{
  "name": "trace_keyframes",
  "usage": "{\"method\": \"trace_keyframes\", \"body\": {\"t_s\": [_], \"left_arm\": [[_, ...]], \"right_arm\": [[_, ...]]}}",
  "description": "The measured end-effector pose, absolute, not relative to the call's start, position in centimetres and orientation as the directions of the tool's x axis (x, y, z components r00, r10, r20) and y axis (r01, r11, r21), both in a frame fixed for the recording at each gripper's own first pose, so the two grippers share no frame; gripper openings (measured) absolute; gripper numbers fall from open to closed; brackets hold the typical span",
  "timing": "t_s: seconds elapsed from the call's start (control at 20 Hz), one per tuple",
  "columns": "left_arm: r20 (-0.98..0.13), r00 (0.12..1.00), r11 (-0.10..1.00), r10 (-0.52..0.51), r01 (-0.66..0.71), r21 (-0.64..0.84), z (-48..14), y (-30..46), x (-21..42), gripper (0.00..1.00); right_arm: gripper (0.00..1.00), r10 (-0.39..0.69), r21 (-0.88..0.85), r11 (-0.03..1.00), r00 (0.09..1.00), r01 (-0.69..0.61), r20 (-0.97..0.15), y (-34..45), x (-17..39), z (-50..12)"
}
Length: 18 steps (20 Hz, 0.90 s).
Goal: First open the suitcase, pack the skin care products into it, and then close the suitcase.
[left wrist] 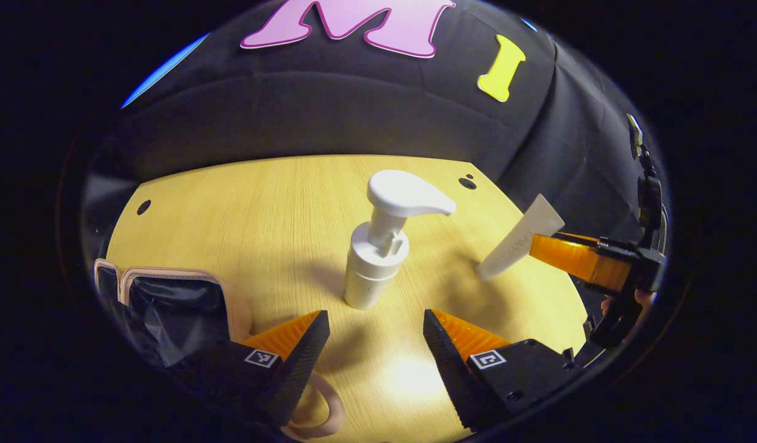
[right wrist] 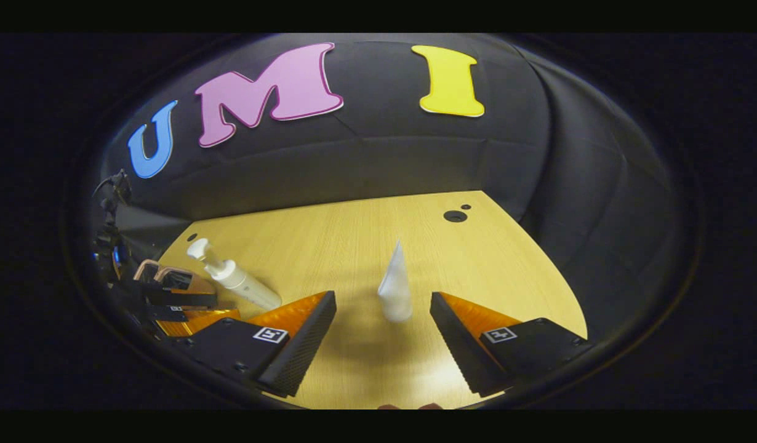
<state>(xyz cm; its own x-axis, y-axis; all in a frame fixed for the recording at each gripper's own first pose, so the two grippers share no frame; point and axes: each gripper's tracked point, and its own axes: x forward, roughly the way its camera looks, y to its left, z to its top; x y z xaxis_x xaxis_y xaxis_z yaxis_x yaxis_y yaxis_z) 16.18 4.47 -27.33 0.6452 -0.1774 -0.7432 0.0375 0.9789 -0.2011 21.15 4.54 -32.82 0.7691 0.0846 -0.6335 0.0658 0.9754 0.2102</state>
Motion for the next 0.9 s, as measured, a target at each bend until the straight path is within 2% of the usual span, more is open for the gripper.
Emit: {"method": "trace_keyframes", "body": {"t_s": [0.3, 0.35, 0.4, 0.45, 0.5, 0.55, 0.6, 0.65, 0.7, 0.75, 0.8, 0.85, 0.9], "left_arm": [[-0.738, 0.662, 0.986, -0.130, 0.011, -0.164, -30.1, 4.3, 20.3, 0.97], [-0.737, 0.660, 0.985, -0.143, 0.021, -0.172, -30.2, 3.8, 20.9, 0.96], [-0.729, 0.674, 0.990, -0.116, 0.017, -0.142, -30.2, 4.1, 21.6, 0.96], [-0.725, 0.682, 0.994, -0.098, 0.024, -0.111, -29.9, 4.2, 22.2, 0.84], [-0.743, 0.666, 0.997, -0.074, 0.026, -0.076, -30.4, 4.4, 22.4, 0.61], [-0.755, 0.653, 0.999, -0.052, 0.030, -0.043, -30.4, 4.9, 22.7, 0.55], [-0.773, 0.632, 0.999, -0.053, 0.028, -0.046, -30.7, 5.2, 22.2, 0.55], [-0.778, 0.621, 0.995, -0.093, 0.033, -0.092, -30.0, 4.7, 21.7, 0.54], [-0.778, 0.613, 0.989, -0.138, 0.038, -0.145, -29.3, 4.1, 21.3, 0.53], [-0.775, 0.609, 0.983, -0.169, 0.046, -0.178, -28.3, 4.0, 20.5, 0.53], [-0.770, 0.611, 0.981, -0.184, 0.062, -0.185, -27.3, 4.4, 19.6, 0.53], [-0.764, 0.619, 0.982, -0.183, 0.079, -0.171, -25.8, 5.2, 18.6, 0.53], [-0.758, 0.628, 0.984, -0.176, 0.090, -0.154, -24.4, 6.4, 17.5, 0.53]], "right_arm": [[0.99, 0.088, 0.214, 0.974, 0.736, 0.079, -0.672, 4.6, 23.6, -37.7], [0.91, 0.090, 0.218, 0.973, 0.737, 0.079, -0.670, 4.5, 23.9, -38.1], [0.91, 0.109, 0.236, 0.969, 0.735, 0.071, -0.669, 4.9, 24.1, -38.4], [0.88, 0.093, 0.219, 0.972, 0.723, 0.082, -0.685, 4.4, 24.1, -38.8], [0.71, 0.090, 0.231, 0.968, 0.729, 0.095, -0.679, 4.2, 25.0, -39.6], [0.53, 0.100, 0.259, 0.960, 0.726, 0.111, -0.680, 4.1, 25.5, -38.9], [0.36, 0.115, 0.278, 0.954, 0.714, 0.115, -0.691, 4.4, 25.1, -38.9], [0.36, 0.133, 0.300, 0.947, 0.711, 0.114, -0.690, 4.6, 25.1, -38.6], [0.26, 0.145, 0.314, 0.943, 0.713, 0.110, -0.686, 4.8, 24.9, -38.2], [0.26, 0.166, 0.328, 0.940, 0.715, 0.094, -0.679, 5.2, 24.7, -37.6], [0.33, 0.178, 0.334, 0.939, 0.720, 0.078, -0.670, 5.7, 24.0, -36.6], [0.26, 0.200, 0.341, 0.938, 0.723, 0.053, -0.662, 6.3, 23.3, -35.6], [0.33, 0.223, 0.347, 0.938, 0.723, 0.025, -0.654, 6.9, 22.6, -34.6]]}}
